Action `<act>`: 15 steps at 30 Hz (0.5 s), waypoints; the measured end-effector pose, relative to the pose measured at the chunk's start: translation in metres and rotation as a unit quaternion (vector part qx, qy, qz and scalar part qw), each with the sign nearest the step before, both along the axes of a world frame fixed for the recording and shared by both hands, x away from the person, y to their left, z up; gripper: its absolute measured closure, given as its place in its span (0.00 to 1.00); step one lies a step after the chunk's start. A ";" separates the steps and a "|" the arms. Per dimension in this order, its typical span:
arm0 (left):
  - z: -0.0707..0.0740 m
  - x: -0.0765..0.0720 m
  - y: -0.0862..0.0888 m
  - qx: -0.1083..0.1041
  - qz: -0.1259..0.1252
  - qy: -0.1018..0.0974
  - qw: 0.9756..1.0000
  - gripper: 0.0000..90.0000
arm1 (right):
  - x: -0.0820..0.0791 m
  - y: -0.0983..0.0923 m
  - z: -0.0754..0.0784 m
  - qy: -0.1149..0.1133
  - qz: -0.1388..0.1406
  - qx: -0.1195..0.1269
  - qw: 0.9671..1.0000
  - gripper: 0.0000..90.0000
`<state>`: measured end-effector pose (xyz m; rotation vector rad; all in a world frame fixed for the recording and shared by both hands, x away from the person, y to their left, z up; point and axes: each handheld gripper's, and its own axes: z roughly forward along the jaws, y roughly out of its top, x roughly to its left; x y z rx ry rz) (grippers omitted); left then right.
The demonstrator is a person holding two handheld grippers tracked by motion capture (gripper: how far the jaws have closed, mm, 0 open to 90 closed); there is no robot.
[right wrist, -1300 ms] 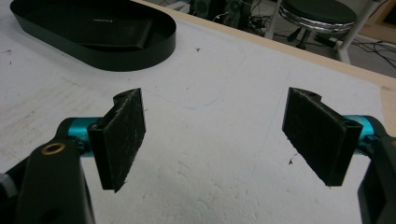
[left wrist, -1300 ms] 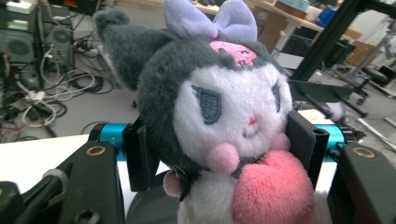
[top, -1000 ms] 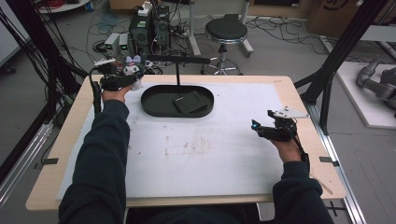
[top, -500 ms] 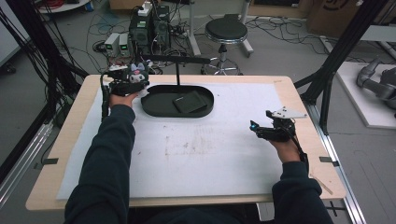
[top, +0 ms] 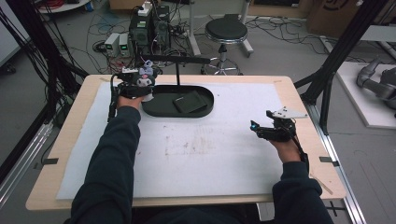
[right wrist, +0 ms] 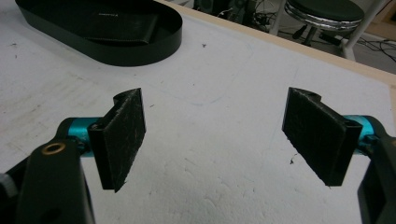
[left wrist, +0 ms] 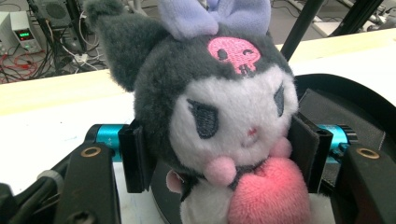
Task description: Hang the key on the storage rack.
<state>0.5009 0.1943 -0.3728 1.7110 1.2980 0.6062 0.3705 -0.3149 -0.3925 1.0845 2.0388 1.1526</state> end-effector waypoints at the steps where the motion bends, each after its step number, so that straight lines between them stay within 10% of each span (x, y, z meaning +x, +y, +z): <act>1: -0.001 0.000 0.001 -0.005 -0.005 -0.001 1.000 0.39 | 0.000 0.000 0.000 0.001 -0.001 0.000 1.000 0.24; 15: -0.004 -0.004 0.007 -0.016 -0.012 -0.014 1.000 0.25 | -0.001 0.000 0.000 0.002 0.003 -0.001 1.000 0.27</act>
